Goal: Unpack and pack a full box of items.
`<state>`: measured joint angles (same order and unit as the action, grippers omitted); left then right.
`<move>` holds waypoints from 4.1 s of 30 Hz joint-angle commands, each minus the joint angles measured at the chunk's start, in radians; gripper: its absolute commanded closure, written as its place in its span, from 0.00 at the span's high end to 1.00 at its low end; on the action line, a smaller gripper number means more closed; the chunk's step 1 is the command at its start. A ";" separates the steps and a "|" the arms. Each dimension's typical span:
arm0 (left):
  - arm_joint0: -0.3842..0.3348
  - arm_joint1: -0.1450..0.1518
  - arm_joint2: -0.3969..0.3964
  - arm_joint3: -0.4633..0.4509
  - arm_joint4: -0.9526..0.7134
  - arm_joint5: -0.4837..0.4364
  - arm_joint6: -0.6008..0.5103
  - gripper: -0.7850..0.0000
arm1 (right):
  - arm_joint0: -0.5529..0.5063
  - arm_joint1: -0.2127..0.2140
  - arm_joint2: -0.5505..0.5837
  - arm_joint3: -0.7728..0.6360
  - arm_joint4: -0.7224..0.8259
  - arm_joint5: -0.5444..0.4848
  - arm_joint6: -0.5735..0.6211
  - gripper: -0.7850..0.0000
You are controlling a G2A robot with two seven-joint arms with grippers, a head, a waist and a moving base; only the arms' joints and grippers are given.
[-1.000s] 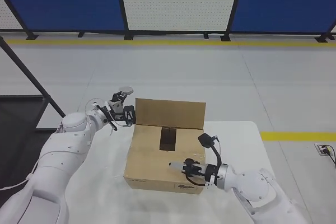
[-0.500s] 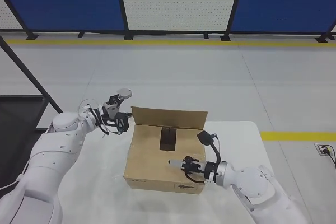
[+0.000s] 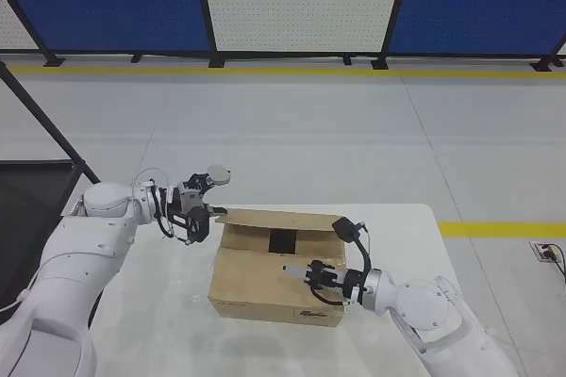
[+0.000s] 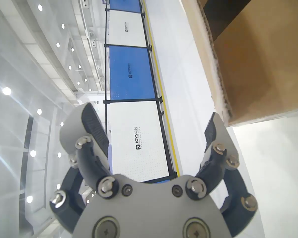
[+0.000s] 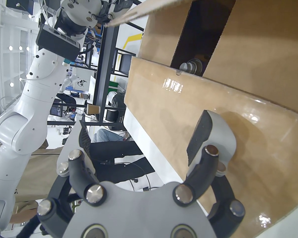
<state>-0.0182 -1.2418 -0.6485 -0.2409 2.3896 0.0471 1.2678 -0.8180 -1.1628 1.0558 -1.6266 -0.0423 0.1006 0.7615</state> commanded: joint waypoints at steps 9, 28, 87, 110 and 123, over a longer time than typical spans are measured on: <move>0.013 -0.003 0.032 -0.020 0.025 -0.030 0.045 1.00 | 0.004 -0.006 0.034 0.024 0.091 0.004 -0.019 1.00; 0.013 -0.009 0.068 -0.025 0.034 -0.025 0.067 1.00 | 0.039 -0.006 0.122 0.157 0.264 -0.014 0.029 1.00; -0.021 0.022 -0.045 0.033 -0.285 -0.133 0.118 1.00 | 0.143 -0.011 0.084 0.301 0.272 0.082 0.111 1.00; 0.627 0.248 -0.411 -0.606 -0.622 0.197 -0.298 1.00 | 0.143 -0.011 0.084 0.301 0.272 0.082 0.111 1.00; 0.906 0.316 -0.559 -1.076 -0.509 0.149 -0.689 1.00 | 0.143 -0.011 0.084 0.301 0.272 0.082 0.111 1.00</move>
<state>0.8876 -0.9262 -1.2072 -1.3188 1.8800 0.1963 0.5801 -0.6749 -1.1736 1.1396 -1.3254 0.2295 0.1827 0.8728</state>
